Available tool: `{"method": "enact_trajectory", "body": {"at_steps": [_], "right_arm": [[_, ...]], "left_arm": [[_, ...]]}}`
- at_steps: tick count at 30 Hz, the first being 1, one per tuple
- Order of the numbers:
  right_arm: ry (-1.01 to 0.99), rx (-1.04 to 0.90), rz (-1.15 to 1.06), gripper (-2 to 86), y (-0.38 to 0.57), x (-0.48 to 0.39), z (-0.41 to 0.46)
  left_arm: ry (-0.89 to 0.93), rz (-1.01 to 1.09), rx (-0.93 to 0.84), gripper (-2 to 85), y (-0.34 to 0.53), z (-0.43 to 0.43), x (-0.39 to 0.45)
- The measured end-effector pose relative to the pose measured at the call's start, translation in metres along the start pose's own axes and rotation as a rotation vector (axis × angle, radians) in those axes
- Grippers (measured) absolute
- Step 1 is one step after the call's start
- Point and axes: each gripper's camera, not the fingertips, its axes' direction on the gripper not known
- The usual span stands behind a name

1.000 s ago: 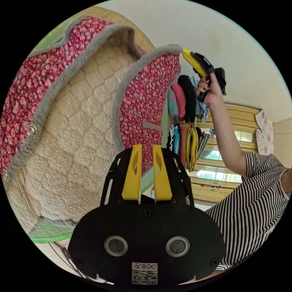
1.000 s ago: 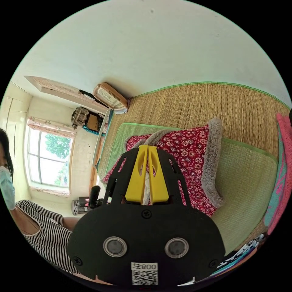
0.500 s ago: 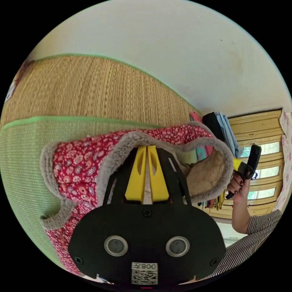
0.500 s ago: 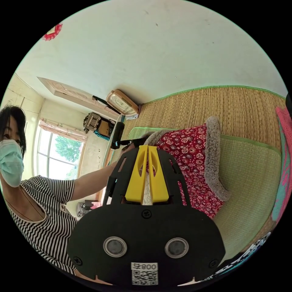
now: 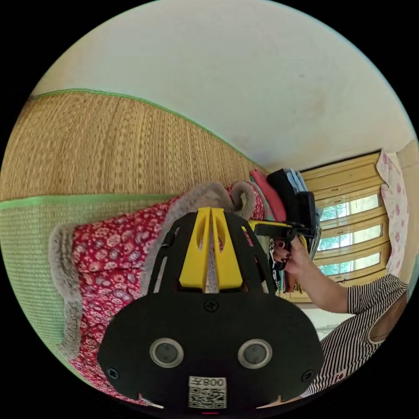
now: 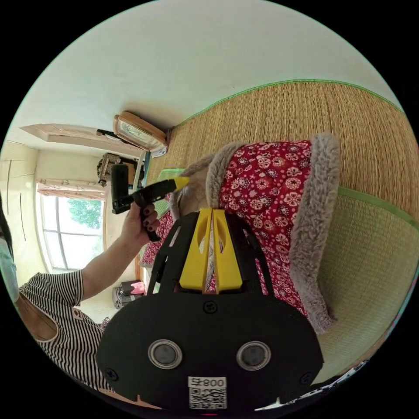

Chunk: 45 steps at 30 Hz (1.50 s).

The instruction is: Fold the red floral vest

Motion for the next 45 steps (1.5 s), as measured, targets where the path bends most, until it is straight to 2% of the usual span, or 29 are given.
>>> {"method": "enact_trajectory", "body": {"at_steps": [3, 7, 11, 15, 20, 22, 26, 29, 31, 34, 39, 45], "right_arm": [[-0.048, 0.042, -0.005, 0.0, 0.004, 0.003, -0.011], [-0.063, 0.076, -0.036, 0.0, 0.005, 0.001, -0.022], [-0.091, 0.130, -0.060, 0.0, 0.005, 0.001, -0.027], [-0.079, 0.134, -0.031, 0.0, 0.003, 0.015, -0.009], [-0.095, 0.105, 0.038, 0.0, -0.022, 0.041, 0.034], [-0.058, 0.060, 0.054, 0.0, -0.040, 0.050, 0.053], [0.069, -0.075, 0.089, 0.0, -0.078, 0.067, 0.099], [0.068, -0.093, 0.060, 0.0, -0.087, 0.065, 0.109], [0.084, -0.092, 0.030, 0.0, -0.085, 0.058, 0.110], [0.131, -0.083, -0.017, 0.1, -0.072, 0.045, 0.107], [0.122, -0.118, -0.074, 0.3, -0.026, 0.013, 0.121], [0.144, -0.295, -0.082, 0.2, 0.023, -0.008, 0.175]], "left_arm": [[-0.016, 0.033, -0.107, 0.2, -0.012, 0.034, 0.004], [0.007, 0.001, -0.124, 0.1, -0.056, 0.056, -0.006], [0.003, -0.027, -0.016, 0.3, -0.086, 0.039, -0.019], [0.113, -0.191, 0.122, 0.2, -0.096, 0.018, -0.059], [0.142, -0.086, 0.152, 0.2, -0.080, 0.006, -0.060], [0.181, 0.012, 0.141, 0.3, -0.053, 0.000, -0.048], [0.165, 0.039, 0.092, 0.9, 0.015, 0.000, -0.040], [0.150, -0.049, -0.013, 2.2, 0.088, 0.018, -0.043], [0.133, -0.166, -0.134, 4.5, 0.149, 0.036, -0.045], [0.157, -0.333, -0.204, 6.6, 0.217, 0.048, -0.046], [0.190, -0.442, -0.305, 6.7, 0.276, 0.068, -0.045], [0.128, -0.375, -0.342, 4.1, 0.297, 0.070, -0.050]]}}
